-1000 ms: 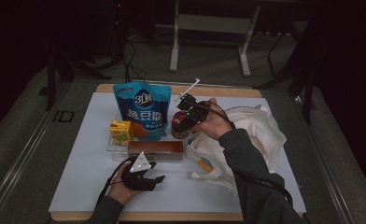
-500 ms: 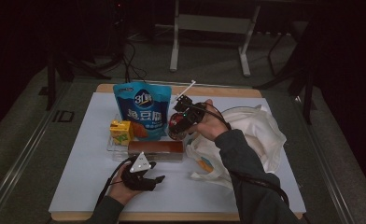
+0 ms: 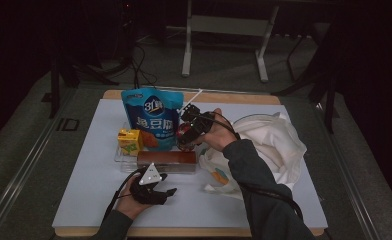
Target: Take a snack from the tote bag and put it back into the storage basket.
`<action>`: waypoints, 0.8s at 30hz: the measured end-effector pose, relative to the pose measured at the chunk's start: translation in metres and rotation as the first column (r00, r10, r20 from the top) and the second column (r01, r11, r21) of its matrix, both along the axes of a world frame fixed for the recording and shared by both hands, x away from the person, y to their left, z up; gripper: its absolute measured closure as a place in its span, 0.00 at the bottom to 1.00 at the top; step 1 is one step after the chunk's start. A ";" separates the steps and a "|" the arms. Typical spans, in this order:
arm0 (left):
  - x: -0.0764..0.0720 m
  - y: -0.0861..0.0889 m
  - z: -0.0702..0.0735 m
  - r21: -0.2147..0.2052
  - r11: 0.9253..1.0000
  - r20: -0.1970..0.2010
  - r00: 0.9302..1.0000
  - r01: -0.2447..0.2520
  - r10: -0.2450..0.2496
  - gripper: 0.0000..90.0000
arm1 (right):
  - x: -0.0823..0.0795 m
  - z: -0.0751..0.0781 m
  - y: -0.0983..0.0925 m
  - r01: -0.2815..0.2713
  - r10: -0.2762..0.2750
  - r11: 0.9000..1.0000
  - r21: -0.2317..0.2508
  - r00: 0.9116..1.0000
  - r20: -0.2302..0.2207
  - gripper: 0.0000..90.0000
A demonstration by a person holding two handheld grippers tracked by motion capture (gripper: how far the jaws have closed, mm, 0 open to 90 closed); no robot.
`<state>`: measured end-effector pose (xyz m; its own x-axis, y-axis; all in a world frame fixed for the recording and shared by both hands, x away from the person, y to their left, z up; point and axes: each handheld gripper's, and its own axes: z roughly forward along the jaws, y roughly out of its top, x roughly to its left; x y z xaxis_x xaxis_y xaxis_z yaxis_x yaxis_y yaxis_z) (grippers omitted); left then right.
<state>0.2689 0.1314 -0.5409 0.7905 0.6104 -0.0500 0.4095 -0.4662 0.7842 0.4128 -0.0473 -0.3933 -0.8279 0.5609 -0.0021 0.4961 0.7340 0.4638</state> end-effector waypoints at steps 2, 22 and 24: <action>0.000 0.000 0.000 0.001 1.000 0.000 1.000 0.000 0.000 0.41 | 0.000 -0.003 0.001 -0.001 0.001 1.000 -0.001 1.000 -0.001 0.28; 0.000 0.000 0.000 -0.001 1.000 -0.002 1.000 0.000 0.000 0.41 | 0.007 -0.020 0.001 0.073 -0.074 0.997 0.012 0.994 0.078 0.29; 0.000 0.000 0.000 0.000 1.000 -0.002 1.000 0.000 0.000 0.41 | 0.008 -0.023 0.001 0.085 -0.086 0.996 0.017 0.994 0.069 0.29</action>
<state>0.2691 0.1313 -0.5410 0.7902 0.6106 -0.0522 0.4116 -0.4657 0.7834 0.4213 -0.0458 -0.4163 -0.7749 0.6301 -0.0502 0.5228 0.6836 0.5092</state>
